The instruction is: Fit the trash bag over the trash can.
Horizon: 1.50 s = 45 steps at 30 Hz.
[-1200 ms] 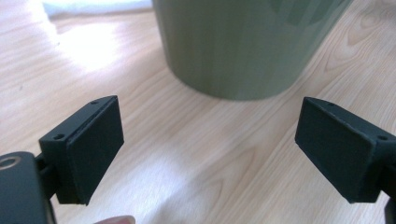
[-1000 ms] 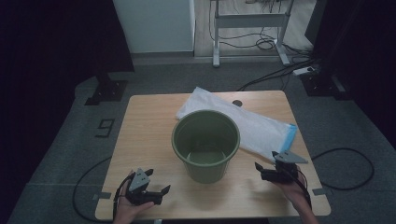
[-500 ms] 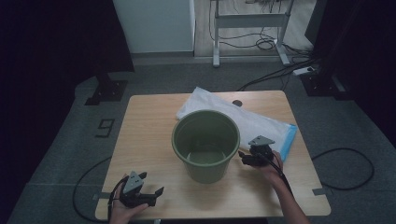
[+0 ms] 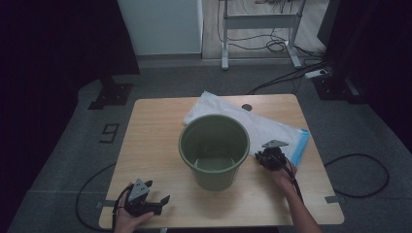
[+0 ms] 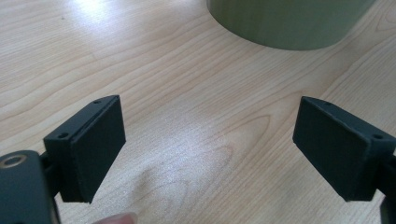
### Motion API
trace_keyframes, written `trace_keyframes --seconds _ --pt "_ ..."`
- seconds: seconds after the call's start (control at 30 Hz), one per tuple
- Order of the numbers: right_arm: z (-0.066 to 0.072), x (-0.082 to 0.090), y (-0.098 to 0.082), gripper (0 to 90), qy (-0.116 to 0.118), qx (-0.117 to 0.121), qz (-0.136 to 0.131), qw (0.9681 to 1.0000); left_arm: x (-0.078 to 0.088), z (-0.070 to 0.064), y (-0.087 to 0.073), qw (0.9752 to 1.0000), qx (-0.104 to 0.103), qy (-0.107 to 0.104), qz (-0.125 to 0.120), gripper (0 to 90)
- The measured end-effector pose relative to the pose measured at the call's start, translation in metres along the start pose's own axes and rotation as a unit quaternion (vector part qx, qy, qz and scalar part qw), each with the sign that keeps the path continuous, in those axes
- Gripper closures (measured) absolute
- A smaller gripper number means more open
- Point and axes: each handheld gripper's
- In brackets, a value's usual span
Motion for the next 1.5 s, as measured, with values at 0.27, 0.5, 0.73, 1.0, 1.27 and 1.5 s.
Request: trace_keyframes --seconds 0.27,0.5,0.73,1.0,1.27,1.5 --pt "-0.013 0.044 -0.018 89.0 -0.014 -0.027 -0.026 0.9992 0.0 0.001 0.0 1.0 0.001 0.003 0.001 10.3" --pt "-0.021 0.088 -0.056 89.1 -0.011 -0.042 -0.04 0.9983 0.001 0.001 0.001 1.0 0.005 0.001 -0.004 10.3" --pt "-0.025 0.122 -0.095 89.0 -0.012 -0.042 -0.032 0.9986 0.0 0.001 0.002 1.0 0.007 -0.002 -0.005 10.4" --pt "-0.028 0.143 -0.109 80.6 -0.024 -0.04 -0.028 0.9985 -0.001 0.0 0.002 1.0 0.006 -0.003 -0.003 10.4" --pt "0.011 0.133 -0.065 42.1 -0.034 0.002 -0.067 0.9972 -0.003 -0.001 0.002 1.0 0.003 -0.006 -0.001 10.4" --pt "0.022 0.087 -0.035 34.8 0.005 -0.008 -0.068 0.9976 -0.002 -0.001 0.002 1.0 0.004 -0.007 -0.005 10.4"
Point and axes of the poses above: each handheld gripper's, and its own axes: x roughly backward along the jaws, y roughly out of its top, z roughly to its left, and after that the axes turned 5 degrees about -z, right-handed
